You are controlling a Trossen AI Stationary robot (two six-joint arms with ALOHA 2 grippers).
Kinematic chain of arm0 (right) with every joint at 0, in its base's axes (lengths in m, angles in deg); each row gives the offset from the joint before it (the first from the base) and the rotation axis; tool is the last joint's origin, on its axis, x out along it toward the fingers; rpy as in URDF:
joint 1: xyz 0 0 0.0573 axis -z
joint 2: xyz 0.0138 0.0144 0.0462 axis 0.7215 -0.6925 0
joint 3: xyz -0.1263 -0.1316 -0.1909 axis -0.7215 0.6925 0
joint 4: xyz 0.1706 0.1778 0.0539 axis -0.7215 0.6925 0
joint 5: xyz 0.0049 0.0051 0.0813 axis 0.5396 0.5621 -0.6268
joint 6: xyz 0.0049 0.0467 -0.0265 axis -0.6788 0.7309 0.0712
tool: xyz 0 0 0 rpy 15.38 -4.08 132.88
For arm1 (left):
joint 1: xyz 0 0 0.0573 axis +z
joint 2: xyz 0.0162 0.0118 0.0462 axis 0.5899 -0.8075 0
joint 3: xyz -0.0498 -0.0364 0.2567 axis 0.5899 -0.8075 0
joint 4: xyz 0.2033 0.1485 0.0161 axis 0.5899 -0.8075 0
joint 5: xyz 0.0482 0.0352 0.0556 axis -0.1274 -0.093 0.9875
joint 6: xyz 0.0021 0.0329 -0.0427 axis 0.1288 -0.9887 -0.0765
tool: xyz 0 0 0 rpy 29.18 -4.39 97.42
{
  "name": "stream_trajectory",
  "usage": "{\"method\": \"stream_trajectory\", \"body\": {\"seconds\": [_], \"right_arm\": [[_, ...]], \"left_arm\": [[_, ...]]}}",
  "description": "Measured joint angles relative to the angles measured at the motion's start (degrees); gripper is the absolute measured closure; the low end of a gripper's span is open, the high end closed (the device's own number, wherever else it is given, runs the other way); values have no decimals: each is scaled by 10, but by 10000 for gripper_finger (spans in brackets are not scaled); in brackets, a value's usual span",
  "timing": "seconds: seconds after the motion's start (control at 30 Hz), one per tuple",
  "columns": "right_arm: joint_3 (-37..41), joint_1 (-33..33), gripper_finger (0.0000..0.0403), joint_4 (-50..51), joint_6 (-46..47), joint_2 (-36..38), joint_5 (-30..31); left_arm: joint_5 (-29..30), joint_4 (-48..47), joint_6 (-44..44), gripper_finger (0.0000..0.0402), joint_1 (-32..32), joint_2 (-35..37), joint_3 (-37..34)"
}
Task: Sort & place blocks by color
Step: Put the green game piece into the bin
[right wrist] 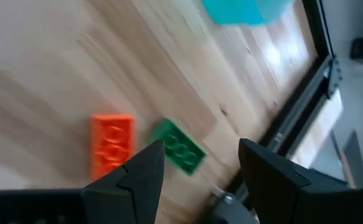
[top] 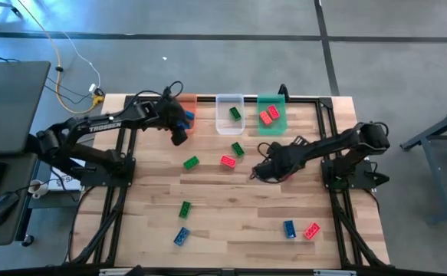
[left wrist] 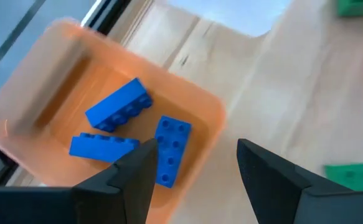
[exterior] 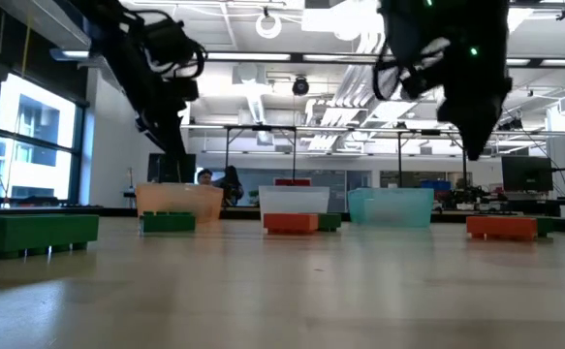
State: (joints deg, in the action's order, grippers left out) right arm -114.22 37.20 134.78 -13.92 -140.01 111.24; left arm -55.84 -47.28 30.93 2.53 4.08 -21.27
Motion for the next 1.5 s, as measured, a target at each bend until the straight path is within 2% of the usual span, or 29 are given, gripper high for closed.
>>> {"method": "stream_trajectory", "body": {"seconds": [0.2, 0.43, 0.53, 0.73, 0.87, 1.03, 1.5], "right_arm": [[78, 52, 208, -16, -47, 66, -15], [142, 147, 208, -103, -246, 151, -126], [153, 186, 208, -124, -326, 158, -163], [152, 216, 199, -126, -423, 153, -164], [152, 217, 174, -125, -448, 153, -171], [163, 215, 152, -137, -484, 153, -252], [187, 212, 150, -152, -485, 139, -218]], "left_arm": [[0, -12, 11, 195, -47, 46, 0], [2, -12, 16, 194, -75, 80, 0], [5, -12, 18, 194, -80, 84, 0], [6, -13, 37, 194, -84, 85, 0], [6, -17, 37, 194, -85, 85, 0], [6, -17, 37, 194, -85, 85, 0], [6, -18, 35, 194, -85, 85, 0]]}}
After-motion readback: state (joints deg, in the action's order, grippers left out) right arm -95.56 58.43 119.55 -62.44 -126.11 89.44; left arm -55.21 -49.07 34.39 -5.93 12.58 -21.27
